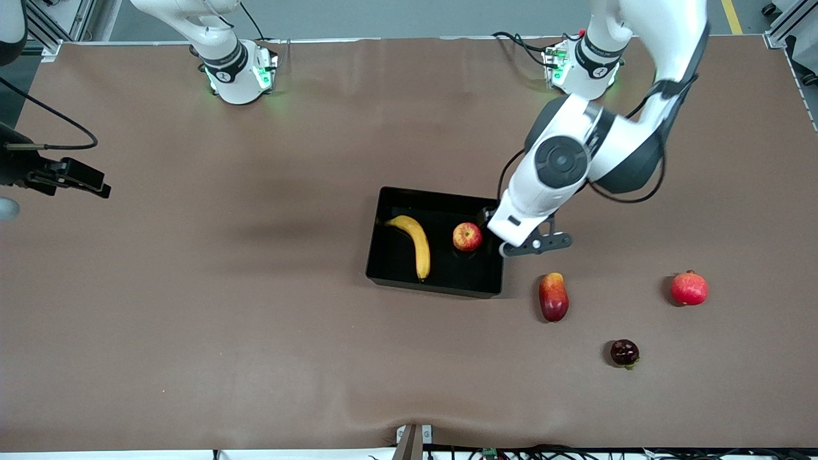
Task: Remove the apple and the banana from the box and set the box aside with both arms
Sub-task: 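Reach the left gripper into the black tray and grasp the apple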
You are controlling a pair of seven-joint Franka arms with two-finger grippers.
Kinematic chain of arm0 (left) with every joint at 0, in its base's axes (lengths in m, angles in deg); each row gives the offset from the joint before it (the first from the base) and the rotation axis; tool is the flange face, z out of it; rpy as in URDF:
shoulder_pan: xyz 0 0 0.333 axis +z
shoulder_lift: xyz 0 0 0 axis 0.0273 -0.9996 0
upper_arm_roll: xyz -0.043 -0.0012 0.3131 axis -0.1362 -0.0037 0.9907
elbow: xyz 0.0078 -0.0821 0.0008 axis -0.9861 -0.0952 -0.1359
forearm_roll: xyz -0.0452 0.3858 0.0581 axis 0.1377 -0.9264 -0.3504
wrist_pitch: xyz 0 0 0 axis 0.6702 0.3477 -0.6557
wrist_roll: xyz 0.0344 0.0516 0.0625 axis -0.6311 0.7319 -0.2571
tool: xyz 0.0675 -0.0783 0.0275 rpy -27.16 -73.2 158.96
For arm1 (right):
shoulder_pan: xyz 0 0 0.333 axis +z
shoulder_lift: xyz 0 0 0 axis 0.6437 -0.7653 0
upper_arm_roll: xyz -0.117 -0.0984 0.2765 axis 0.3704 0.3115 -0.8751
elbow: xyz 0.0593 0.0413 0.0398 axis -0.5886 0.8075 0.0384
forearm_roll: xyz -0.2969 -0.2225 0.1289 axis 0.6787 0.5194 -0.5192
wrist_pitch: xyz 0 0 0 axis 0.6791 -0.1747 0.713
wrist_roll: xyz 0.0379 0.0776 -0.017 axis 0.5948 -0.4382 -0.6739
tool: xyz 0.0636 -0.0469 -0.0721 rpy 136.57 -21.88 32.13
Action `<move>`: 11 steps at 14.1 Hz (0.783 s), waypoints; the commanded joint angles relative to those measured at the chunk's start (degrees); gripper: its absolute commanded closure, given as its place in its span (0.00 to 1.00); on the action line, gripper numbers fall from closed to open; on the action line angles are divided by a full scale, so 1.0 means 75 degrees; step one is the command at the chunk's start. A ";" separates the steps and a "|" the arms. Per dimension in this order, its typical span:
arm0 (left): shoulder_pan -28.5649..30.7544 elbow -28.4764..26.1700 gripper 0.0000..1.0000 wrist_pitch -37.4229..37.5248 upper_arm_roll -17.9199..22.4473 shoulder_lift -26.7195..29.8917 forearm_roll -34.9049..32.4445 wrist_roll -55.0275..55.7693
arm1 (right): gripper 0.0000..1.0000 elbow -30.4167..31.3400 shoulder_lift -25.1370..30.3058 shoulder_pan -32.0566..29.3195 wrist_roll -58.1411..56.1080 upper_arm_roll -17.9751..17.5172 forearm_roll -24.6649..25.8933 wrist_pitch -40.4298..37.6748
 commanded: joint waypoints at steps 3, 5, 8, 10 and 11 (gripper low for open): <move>-0.0075 -0.0964 0.00 -0.1956 -0.0005 -0.0280 -0.0554 0.1113 | 0.00 -0.0060 -0.0035 0.0013 -0.0040 0.0005 -0.0060 -0.0015; -0.0343 -0.0848 0.00 -0.2123 -0.0005 -0.0515 -0.0566 0.1920 | 0.00 -0.0060 -0.0070 0.0001 -0.0051 0.0005 -0.0060 -0.0015; -0.0473 -0.0882 0.00 -0.2112 -0.0005 -0.0515 -0.0578 0.2520 | 0.00 -0.0036 -0.0094 0.0025 -0.0051 0.0005 -0.0060 -0.0027; -0.0684 -0.0789 0.00 -0.2135 0.0018 -0.0783 -0.0670 0.2976 | 0.00 -0.0036 -0.0094 0.0095 -0.0051 0.0005 -0.0060 -0.0027; -0.0754 -0.0742 0.00 -0.2135 0.0007 -0.0924 -0.0985 0.3303 | 0.00 -0.0036 -0.0094 0.0107 -0.0051 0.0005 -0.0060 -0.0015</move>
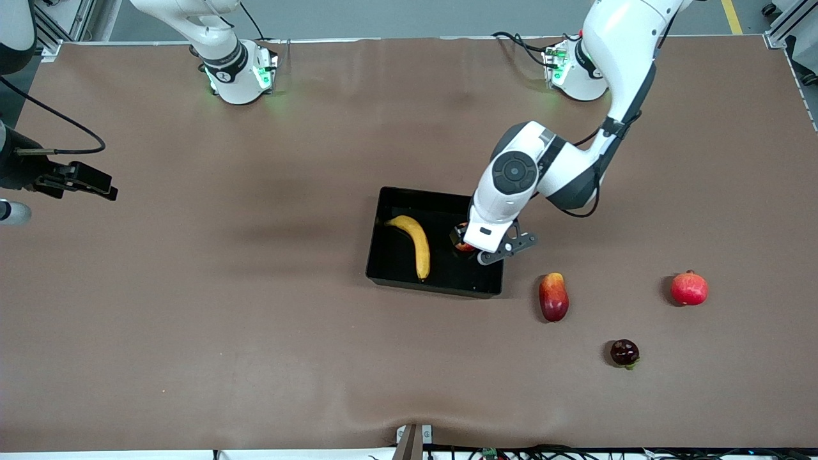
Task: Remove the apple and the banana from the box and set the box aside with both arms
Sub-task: 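Reach the left gripper into the black tray and grasp the apple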
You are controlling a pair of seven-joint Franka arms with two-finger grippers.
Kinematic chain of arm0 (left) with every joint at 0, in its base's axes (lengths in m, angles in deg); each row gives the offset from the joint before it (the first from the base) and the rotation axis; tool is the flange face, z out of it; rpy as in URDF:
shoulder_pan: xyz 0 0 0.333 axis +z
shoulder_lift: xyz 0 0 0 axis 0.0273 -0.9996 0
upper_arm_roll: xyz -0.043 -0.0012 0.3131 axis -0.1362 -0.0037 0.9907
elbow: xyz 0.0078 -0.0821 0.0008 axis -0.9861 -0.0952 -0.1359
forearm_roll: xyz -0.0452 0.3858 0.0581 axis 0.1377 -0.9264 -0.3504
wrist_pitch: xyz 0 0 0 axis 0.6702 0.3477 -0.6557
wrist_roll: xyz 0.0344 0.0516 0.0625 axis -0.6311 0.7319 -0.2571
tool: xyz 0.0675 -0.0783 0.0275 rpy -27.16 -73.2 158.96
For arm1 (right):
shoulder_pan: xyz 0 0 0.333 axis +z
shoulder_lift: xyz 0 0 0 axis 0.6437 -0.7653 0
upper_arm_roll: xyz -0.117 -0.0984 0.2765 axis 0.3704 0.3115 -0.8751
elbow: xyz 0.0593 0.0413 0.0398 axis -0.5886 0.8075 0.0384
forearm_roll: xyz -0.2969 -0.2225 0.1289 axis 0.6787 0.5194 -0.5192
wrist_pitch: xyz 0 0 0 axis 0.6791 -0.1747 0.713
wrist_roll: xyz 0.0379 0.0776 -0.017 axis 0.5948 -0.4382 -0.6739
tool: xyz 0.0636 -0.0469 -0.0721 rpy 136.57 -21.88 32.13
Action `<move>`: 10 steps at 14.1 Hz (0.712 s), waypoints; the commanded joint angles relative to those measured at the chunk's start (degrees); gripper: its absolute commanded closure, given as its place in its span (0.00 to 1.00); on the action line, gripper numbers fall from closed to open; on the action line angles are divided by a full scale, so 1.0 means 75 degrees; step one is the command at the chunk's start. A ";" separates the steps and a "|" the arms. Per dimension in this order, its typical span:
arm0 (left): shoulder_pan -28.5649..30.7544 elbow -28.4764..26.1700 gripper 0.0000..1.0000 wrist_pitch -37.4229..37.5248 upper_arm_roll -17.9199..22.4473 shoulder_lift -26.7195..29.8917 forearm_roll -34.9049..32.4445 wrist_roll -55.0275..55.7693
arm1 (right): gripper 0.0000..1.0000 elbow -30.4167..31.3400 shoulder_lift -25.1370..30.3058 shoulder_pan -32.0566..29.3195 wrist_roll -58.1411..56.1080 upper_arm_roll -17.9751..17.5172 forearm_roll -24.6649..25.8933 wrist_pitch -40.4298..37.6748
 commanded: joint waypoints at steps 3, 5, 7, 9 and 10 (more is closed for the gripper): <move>-0.0210 0.0172 0.00 -0.0148 0.0006 -0.0587 -0.0987 0.1239 | 0.00 -0.0015 -0.0027 0.0072 -0.0051 0.0001 -0.0059 -0.0026; -0.0338 0.0208 0.00 -0.0405 0.0018 -0.0798 -0.0940 0.1310 | 0.00 -0.0027 -0.0086 0.0072 -0.0051 0.0001 -0.0059 -0.0026; -0.0350 0.0208 0.00 -0.0733 0.0018 -0.0951 -0.0964 0.1509 | 0.00 -0.0027 -0.0098 0.0107 -0.0051 0.0001 -0.0059 -0.0026; -0.0362 0.0208 0.00 -0.0852 0.0029 -0.1103 -0.0975 0.1521 | 0.00 -0.0027 -0.0098 0.0119 -0.0051 0.0001 -0.0059 -0.0015; -0.0362 0.0196 0.00 -0.0852 0.0029 -0.1173 -0.0975 0.1521 | 0.00 -0.0027 -0.0098 0.0130 -0.0051 0.0001 -0.0059 -0.0026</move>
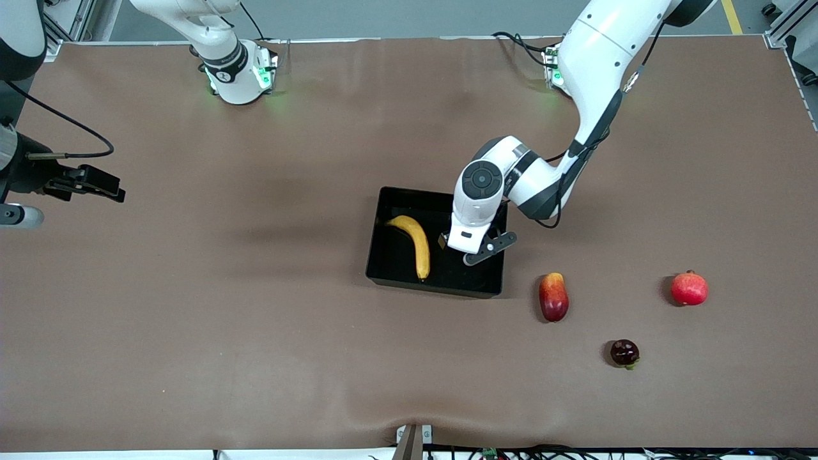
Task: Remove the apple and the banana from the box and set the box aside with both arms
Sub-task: 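Reach the left gripper into the black tray and grasp the apple, then lift the apple out of the tray toward the red apple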
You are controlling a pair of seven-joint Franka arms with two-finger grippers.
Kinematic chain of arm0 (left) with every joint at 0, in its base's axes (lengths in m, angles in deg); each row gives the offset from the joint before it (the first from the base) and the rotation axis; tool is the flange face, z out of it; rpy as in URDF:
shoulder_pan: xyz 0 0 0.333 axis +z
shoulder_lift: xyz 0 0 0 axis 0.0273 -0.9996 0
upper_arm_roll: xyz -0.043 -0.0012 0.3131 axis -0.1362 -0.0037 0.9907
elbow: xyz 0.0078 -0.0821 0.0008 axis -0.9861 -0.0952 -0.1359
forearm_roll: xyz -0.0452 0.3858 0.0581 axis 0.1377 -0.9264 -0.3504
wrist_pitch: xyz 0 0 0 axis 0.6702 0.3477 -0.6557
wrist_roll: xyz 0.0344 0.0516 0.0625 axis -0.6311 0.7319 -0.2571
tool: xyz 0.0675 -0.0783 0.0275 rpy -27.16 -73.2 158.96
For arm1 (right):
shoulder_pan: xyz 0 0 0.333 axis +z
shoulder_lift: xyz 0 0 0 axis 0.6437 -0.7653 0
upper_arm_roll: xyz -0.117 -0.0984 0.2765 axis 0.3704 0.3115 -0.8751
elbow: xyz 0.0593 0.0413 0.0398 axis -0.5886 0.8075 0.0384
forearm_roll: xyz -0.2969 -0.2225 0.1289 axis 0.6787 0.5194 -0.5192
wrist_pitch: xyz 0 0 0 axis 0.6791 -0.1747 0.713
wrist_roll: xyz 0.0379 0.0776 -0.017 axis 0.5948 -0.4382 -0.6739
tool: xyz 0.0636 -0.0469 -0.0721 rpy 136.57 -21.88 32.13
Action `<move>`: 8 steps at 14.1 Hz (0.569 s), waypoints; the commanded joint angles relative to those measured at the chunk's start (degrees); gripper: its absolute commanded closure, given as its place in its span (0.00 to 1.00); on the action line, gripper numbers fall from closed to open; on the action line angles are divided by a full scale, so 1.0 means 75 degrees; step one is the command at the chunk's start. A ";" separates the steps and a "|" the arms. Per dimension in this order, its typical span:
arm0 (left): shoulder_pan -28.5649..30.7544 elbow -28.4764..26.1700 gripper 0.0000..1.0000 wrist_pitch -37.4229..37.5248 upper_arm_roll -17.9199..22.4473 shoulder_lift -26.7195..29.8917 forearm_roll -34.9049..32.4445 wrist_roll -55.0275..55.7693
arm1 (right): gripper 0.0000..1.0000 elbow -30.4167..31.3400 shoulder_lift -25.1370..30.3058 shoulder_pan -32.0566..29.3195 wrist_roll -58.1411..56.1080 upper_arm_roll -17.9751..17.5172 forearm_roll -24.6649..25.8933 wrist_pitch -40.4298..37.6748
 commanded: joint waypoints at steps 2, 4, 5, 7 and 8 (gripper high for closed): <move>-0.0052 0.0116 0.32 -0.0074 0.0019 -0.0179 -0.0195 0.0272 | 0.00 -0.0034 -0.0009 0.0039 -0.0051 0.0009 -0.0059 -0.0012; -0.0029 0.0151 0.94 0.0008 0.0019 -0.0086 -0.0207 0.0203 | 0.00 -0.0023 -0.0009 0.0039 -0.0051 0.0009 -0.0059 -0.0012; 0.0029 0.0151 1.00 0.0020 0.0019 0.0043 -0.0207 0.0156 | 0.00 -0.0023 -0.0009 0.0039 -0.0051 0.0009 -0.0059 -0.0012; 0.0065 0.0395 1.00 0.0380 0.0019 0.0231 -0.0207 -0.0078 | 0.00 -0.0023 -0.0020 0.0039 -0.0051 0.0009 -0.0059 -0.0012; 0.0077 0.0699 1.00 0.0987 0.0019 0.0347 -0.0207 -0.0195 | 0.00 -0.0023 -0.0020 0.0039 -0.0051 0.0009 -0.0059 -0.0012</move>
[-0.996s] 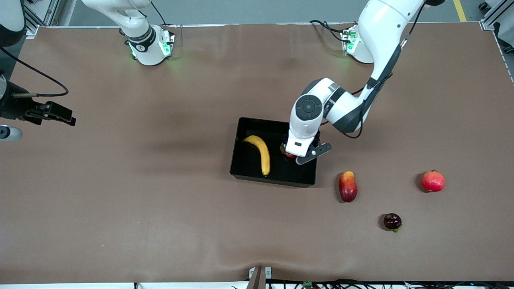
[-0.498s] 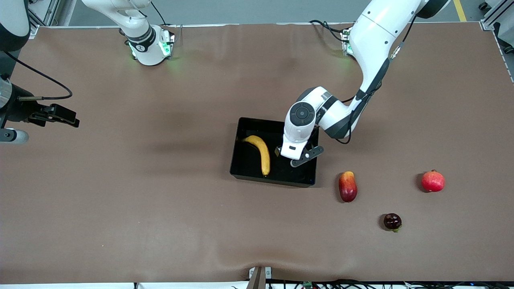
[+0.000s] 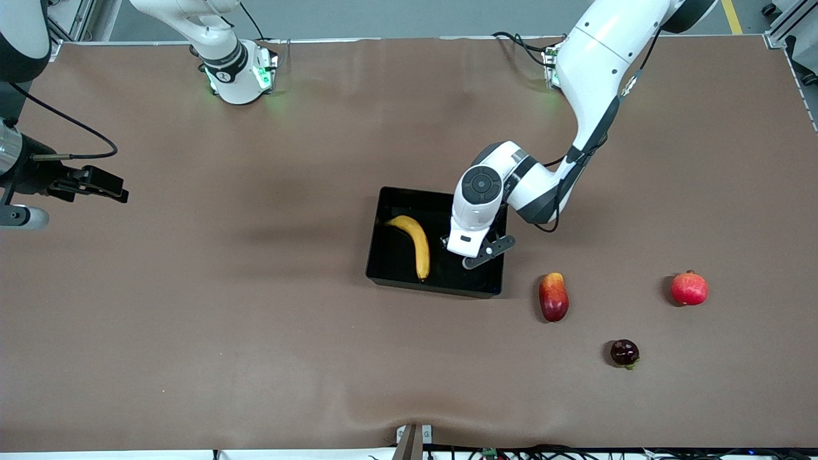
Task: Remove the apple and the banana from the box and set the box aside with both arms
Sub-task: 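Lift the apple out of the tray toward the red apple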
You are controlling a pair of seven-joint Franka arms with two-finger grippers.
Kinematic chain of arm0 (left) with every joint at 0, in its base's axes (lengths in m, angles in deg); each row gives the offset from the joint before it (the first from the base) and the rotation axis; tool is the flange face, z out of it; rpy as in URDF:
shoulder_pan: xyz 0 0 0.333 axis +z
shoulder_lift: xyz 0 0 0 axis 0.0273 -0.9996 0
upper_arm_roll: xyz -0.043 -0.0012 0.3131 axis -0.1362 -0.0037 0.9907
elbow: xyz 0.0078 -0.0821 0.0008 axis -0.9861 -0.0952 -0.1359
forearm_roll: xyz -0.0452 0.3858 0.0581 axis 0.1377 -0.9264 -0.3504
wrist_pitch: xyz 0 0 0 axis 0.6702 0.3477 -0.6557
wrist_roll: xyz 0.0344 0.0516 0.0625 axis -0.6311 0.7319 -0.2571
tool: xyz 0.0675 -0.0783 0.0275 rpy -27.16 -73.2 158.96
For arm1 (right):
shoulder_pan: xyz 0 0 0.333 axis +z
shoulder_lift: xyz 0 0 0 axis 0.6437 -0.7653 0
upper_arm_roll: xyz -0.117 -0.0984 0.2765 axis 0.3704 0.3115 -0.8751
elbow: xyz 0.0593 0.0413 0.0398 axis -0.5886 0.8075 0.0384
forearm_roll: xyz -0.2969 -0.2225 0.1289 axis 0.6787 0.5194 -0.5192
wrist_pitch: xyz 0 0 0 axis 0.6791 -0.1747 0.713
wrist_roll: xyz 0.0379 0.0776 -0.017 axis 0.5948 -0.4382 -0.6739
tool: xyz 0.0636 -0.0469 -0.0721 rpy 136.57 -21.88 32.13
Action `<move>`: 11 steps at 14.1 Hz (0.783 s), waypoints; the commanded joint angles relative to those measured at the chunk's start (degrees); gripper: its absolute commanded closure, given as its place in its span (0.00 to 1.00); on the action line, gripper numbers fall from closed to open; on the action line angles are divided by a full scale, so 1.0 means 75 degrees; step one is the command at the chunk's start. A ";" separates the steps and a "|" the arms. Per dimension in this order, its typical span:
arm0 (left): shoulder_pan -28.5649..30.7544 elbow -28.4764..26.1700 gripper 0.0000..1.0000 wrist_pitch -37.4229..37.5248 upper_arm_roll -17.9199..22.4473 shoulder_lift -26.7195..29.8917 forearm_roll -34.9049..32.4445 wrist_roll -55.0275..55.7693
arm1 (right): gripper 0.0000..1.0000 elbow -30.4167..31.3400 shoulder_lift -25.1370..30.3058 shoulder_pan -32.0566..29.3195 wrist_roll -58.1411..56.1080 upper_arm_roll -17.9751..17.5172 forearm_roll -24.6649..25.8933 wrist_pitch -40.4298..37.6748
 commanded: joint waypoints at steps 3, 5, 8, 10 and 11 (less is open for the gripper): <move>0.0116 0.1508 1.00 0.2671 0.0042 0.0832 -0.0043 -0.1010 | 0.00 -0.0023 -0.0003 0.0029 -0.0051 0.0009 -0.0059 -0.0012; 0.0711 0.1640 1.00 0.3050 -0.0016 0.1311 -0.0030 -0.1643 | 0.00 -0.0011 -0.0003 0.0041 -0.0051 0.0009 -0.0059 -0.0036; 0.1882 0.1104 1.00 0.3472 -0.0005 0.1968 0.0438 -0.3294 | 0.00 -0.0023 -0.0003 0.0029 -0.0051 0.0009 -0.0059 -0.0036; 0.2656 0.0646 1.00 0.3473 -0.0005 0.2192 0.0450 -0.4128 | 0.00 -0.0023 -0.0003 0.0041 -0.0051 0.0009 -0.0059 -0.0036; 0.2961 0.0481 1.00 0.3473 -0.0005 0.2216 0.0450 -0.4445 | 0.00 -0.0023 -0.0003 0.0041 -0.0051 0.0009 -0.0059 -0.0024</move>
